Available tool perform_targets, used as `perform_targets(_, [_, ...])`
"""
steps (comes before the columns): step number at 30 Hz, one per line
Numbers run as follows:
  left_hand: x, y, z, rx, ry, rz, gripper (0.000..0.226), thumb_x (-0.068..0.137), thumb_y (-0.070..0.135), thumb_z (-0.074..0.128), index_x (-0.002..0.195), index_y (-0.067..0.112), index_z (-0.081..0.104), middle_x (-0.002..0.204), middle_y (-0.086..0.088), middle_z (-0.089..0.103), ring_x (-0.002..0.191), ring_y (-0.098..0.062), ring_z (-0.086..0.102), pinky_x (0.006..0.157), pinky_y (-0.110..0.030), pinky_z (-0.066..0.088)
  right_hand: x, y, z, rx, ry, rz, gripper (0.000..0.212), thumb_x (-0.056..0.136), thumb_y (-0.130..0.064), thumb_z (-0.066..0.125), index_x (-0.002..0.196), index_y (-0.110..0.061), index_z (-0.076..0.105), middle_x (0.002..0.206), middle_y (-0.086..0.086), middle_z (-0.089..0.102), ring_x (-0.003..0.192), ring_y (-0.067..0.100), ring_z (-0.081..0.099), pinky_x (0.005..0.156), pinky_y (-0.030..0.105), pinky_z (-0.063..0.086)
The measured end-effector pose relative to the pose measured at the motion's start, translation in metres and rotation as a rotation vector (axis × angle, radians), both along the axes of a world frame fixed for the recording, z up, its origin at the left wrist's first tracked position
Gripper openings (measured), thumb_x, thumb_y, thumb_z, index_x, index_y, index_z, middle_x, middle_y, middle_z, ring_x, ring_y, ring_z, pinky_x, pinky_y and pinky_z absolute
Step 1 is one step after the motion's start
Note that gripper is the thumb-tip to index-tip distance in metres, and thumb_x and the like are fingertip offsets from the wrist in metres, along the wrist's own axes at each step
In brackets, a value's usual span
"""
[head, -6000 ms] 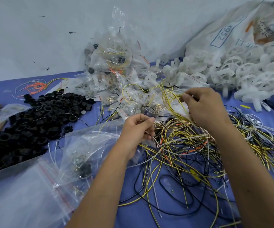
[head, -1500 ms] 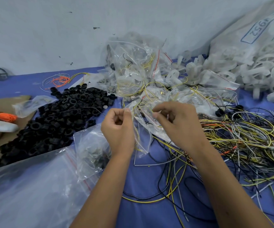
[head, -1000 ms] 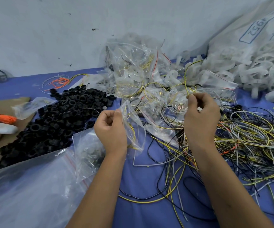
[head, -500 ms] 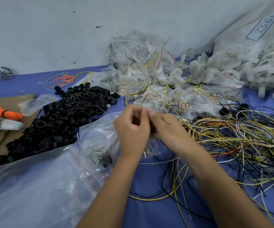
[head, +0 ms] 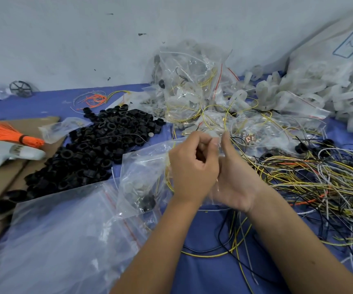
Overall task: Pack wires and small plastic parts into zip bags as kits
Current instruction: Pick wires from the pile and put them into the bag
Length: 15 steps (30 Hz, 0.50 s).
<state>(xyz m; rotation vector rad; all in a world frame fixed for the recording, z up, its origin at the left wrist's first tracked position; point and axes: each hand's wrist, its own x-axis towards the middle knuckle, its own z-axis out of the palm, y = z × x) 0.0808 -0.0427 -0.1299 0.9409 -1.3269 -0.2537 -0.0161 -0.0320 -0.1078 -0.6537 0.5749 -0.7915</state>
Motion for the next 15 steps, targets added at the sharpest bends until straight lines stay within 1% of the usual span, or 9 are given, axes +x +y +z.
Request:
perform_targets(2, [0.003,-0.002,-0.002,0.024,0.008,0.018,0.017,0.092,0.015,0.07,0.076,0.014,0.063,0.061,0.01,0.057,0.055,-0.011,0.054,0.053,-0.028,0.045,-0.005,-0.004,0.0,-0.122,0.247,-0.078,0.096,0.091,-0.079,0.024,0.122,-0.001,0.07,0.12,0.02,0.068,0.103,0.027,0.063,0.097,0.042,0.049])
perform_targets(3, [0.005,-0.004,-0.003,0.04,0.016,0.026,0.017,0.092,0.017,0.069,0.076,0.015,0.063,0.06,0.01,0.056,0.055,-0.011,0.054,0.053,-0.027,0.045,-0.008,-0.006,0.001,-0.169,0.368,-0.117,0.099,0.091,-0.079,0.024,0.124,0.004,0.067,0.121,0.03,0.065,0.099,0.029,0.059,0.096,0.045,0.049])
perform_targets(5, [0.006,-0.005,-0.004,0.069,0.027,0.035,0.018,0.093,0.02,0.068,0.076,0.016,0.063,0.059,0.009,0.057,0.055,-0.012,0.056,0.054,-0.033,0.047,-0.012,-0.007,0.004,-0.205,0.461,-0.118,0.105,0.09,-0.08,0.023,0.122,0.009,0.066,0.126,0.039,0.058,0.096,0.033,0.056,0.093,0.049,0.05])
perform_targets(8, [0.005,-0.006,-0.005,0.074,0.018,0.047,0.019,0.094,0.023,0.068,0.077,0.017,0.063,0.06,0.008,0.059,0.057,-0.014,0.059,0.055,-0.038,0.049,-0.014,-0.002,0.012,-0.176,0.328,0.006,0.111,0.087,-0.084,0.015,0.126,0.008,0.064,0.123,0.032,0.064,0.094,0.029,0.065,0.083,0.039,0.058])
perform_targets(10, [0.005,-0.006,-0.004,0.063,0.031,0.044,0.019,0.094,0.023,0.068,0.077,0.017,0.062,0.061,0.007,0.06,0.056,-0.016,0.059,0.055,-0.04,0.049,-0.014,-0.002,0.012,-0.161,0.252,0.05,0.117,0.084,-0.087,0.013,0.134,0.01,0.056,0.132,0.035,0.055,0.105,0.031,0.06,0.096,0.044,0.051])
perform_targets(11, [0.005,-0.005,-0.002,0.054,0.046,0.038,0.019,0.094,0.022,0.068,0.077,0.018,0.062,0.061,0.006,0.06,0.056,-0.017,0.059,0.054,-0.041,0.049,-0.014,-0.004,0.01,-0.147,0.229,0.059,0.121,0.083,-0.089,0.013,0.138,0.013,0.049,0.13,0.037,0.051,0.105,0.032,0.057,0.101,0.046,0.047])
perform_targets(12, [0.005,-0.005,-0.001,0.043,0.061,0.033,0.018,0.094,0.022,0.068,0.077,0.018,0.062,0.061,0.006,0.06,0.056,-0.018,0.059,0.054,-0.041,0.049,-0.012,-0.004,0.008,-0.126,0.204,0.06,0.125,0.081,-0.091,0.014,0.14,0.015,0.044,0.123,0.033,0.051,0.103,0.032,0.056,0.102,0.045,0.044])
perform_targets(13, [0.004,-0.004,0.001,0.034,0.074,0.026,0.018,0.094,0.022,0.068,0.078,0.018,0.062,0.062,0.005,0.06,0.056,-0.019,0.058,0.054,-0.041,0.049,-0.01,-0.004,0.005,-0.097,0.169,0.055,0.125,0.08,-0.092,0.017,0.14,0.015,0.044,0.12,0.027,0.052,0.105,0.032,0.056,0.103,0.046,0.043])
perform_targets(15, [0.001,-0.003,0.004,0.018,0.082,0.01,0.017,0.093,0.022,0.069,0.078,0.016,0.064,0.063,0.005,0.061,0.056,-0.017,0.058,0.054,-0.041,0.048,-0.006,-0.002,0.001,-0.045,0.082,0.048,0.113,0.081,-0.09,0.022,0.129,0.005,0.062,0.124,0.019,0.058,0.116,0.032,0.059,0.103,0.048,0.045])
